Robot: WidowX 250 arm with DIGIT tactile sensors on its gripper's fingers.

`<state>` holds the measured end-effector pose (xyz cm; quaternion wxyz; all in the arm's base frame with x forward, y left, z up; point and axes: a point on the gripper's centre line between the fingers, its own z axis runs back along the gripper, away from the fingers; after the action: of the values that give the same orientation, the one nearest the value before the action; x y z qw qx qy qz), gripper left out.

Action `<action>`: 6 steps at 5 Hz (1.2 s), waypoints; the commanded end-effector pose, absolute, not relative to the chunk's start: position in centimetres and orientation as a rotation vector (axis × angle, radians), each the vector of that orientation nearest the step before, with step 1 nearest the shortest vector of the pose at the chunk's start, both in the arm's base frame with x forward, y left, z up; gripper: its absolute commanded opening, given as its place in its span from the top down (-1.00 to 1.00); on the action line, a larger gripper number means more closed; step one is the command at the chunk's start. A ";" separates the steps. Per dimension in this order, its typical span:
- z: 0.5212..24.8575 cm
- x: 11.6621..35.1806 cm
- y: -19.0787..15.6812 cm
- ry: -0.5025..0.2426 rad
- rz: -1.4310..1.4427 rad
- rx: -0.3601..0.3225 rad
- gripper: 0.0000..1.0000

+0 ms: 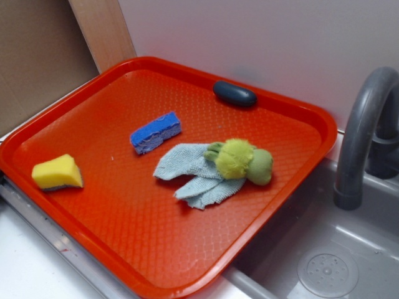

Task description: Grab the green animal.

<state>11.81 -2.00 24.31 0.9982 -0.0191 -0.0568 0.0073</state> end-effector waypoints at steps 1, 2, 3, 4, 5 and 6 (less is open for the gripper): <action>24.3 11.8 -2.0 -0.114 0.015 -0.038 -1.00; 23.9 12.9 -5.2 -0.165 -0.145 -0.055 -1.00; 23.7 13.8 -9.9 -0.217 -0.338 -0.047 -1.00; 23.1 14.2 -14.5 -0.276 -0.503 -0.046 -1.00; 22.0 15.0 -18.9 -0.348 -0.653 -0.053 -1.00; 20.8 16.0 -22.3 -0.411 -0.717 -0.076 -1.00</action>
<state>16.86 -21.80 18.93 0.9214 -0.0231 -0.1735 -0.3469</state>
